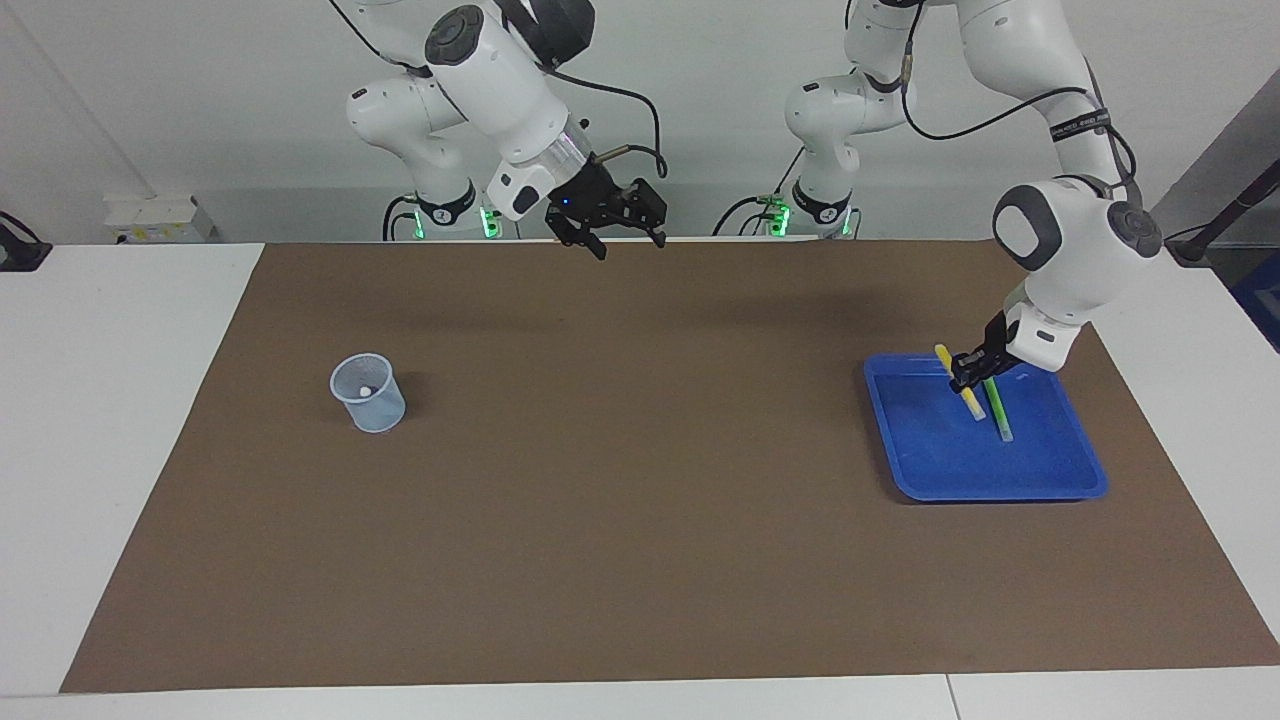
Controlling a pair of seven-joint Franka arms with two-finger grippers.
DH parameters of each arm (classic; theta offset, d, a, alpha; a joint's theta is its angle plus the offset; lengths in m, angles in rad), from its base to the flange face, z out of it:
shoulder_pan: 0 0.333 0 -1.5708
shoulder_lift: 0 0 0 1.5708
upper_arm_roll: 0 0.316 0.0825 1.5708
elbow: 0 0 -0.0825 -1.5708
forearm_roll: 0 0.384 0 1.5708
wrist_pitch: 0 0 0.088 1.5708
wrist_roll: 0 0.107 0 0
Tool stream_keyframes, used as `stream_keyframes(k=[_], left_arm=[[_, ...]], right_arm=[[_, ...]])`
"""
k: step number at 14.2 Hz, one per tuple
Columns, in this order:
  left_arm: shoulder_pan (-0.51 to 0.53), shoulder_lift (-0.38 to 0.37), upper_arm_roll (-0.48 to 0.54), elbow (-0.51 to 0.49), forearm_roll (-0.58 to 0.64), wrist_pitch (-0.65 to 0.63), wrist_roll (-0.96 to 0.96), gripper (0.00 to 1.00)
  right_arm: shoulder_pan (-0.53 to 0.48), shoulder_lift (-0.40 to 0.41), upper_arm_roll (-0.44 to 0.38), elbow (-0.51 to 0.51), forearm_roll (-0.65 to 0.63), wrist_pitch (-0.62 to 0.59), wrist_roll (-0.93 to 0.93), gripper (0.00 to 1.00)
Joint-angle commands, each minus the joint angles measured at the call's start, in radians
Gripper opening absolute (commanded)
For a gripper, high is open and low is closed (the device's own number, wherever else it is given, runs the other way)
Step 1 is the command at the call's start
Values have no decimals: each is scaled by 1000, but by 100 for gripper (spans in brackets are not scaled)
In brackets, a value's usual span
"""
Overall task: Transfer and insert pens with both arms
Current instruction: 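Lift the yellow pen with the left gripper toward the right gripper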
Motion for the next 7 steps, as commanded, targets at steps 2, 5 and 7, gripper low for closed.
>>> stream_keyframes(k=[2, 5, 7], left_arm=[[-51, -81, 10, -8, -65, -99, -195, 0], [-81, -118, 10, -13, -163, -157, -379, 0], [-107, -153, 10, -20, -227, -162, -498, 0]], right_arm=[[0, -25, 0, -25, 6, 1, 0, 100], [0, -25, 0, -26, 6, 1, -1, 100], [-2, -25, 0, -25, 6, 1, -1, 100]])
